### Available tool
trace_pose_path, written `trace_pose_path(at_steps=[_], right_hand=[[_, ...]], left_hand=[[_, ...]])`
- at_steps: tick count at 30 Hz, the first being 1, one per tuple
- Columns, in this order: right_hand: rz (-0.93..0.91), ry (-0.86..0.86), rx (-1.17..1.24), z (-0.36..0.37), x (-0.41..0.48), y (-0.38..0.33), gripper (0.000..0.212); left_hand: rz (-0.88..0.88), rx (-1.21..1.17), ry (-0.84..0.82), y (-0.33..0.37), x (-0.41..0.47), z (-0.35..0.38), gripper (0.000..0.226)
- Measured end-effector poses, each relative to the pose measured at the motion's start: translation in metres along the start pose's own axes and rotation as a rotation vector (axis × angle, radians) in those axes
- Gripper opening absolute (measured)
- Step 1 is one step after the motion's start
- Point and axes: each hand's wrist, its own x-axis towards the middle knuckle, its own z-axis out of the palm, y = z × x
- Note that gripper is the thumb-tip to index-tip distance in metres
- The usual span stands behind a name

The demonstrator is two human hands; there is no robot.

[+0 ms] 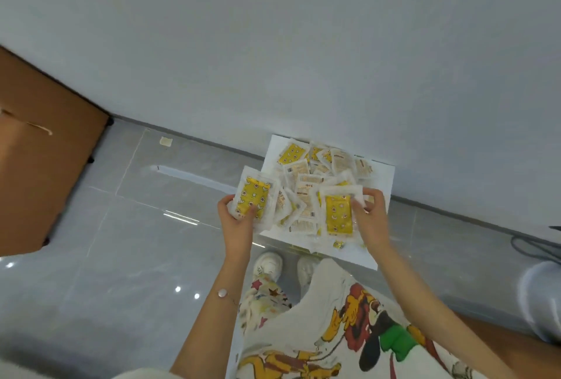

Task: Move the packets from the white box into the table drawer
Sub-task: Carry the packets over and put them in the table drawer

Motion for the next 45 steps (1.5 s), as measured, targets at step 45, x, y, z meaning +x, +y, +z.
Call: trace_pose_path(at_steps=[45], right_hand=[[-0.277,-1.426,-0.430,0.648,-0.490,-0.185,0.040]], left_hand=[[0.061,-0.824,1.329,-0.051,-0.148,-0.685,0.051]])
